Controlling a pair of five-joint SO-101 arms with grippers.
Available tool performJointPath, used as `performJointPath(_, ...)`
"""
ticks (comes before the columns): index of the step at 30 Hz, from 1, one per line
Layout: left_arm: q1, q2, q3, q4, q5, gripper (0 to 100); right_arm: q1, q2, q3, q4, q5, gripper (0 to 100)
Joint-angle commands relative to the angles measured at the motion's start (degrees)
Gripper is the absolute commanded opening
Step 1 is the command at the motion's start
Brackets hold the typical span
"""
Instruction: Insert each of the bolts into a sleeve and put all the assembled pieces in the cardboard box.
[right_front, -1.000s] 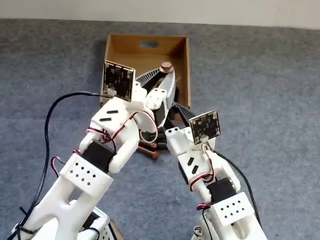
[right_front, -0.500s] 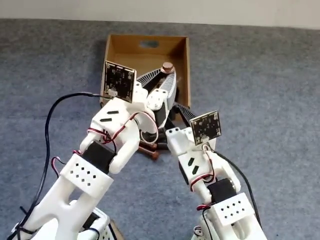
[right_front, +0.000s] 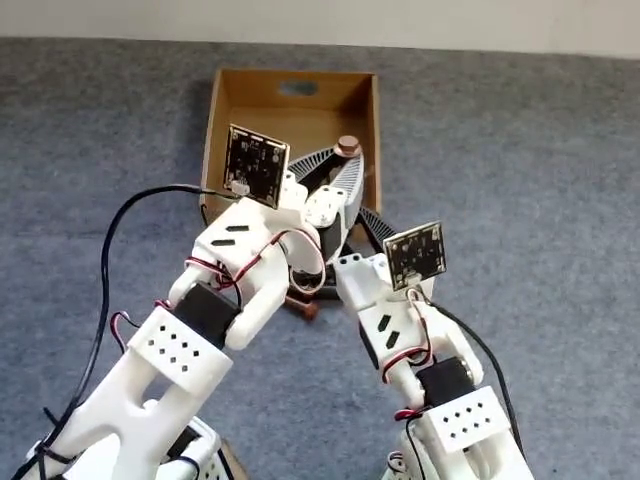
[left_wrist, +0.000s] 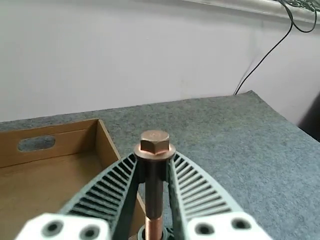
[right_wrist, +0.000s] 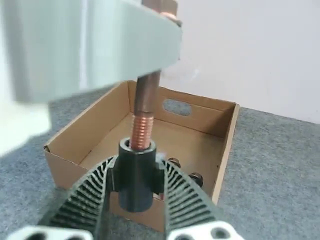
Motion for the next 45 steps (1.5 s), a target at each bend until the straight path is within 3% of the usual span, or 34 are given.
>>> performJointPath(1,0.31,-0.57,-0.48,-0.62,-0.35,1,0.57,-1.10,-0.22,-1.36,0.09,0.5)
performJointPath(15,-2.15,-12.62,9.19,7.65,-0.53,1,0.57,-1.10,-0.22,-1.27,0.09,0.5)
performJointPath(18,-3.38,-12.62,9.19,8.26,-0.44,8,0.57,-1.10,-0.13,-1.19,0.09,0.5)
performJointPath(22,-3.74,-13.05,8.84,14.15,-0.26,15,0.57,-1.10,-0.13,-1.19,0.09,0.5)
performJointPath(39,-3.91,-13.14,-8.66,47.56,-0.62,15,0.57,-1.01,-0.04,-1.10,0.09,0.5)
performJointPath(43,-9.19,-13.14,-9.71,51.16,-0.62,14,0.57,-1.01,1.19,-1.19,0.09,0.5)
performJointPath(45,-14.55,-13.05,-9.10,51.52,-2.46,7,0.57,-1.01,1.98,-1.01,0.09,0.5)
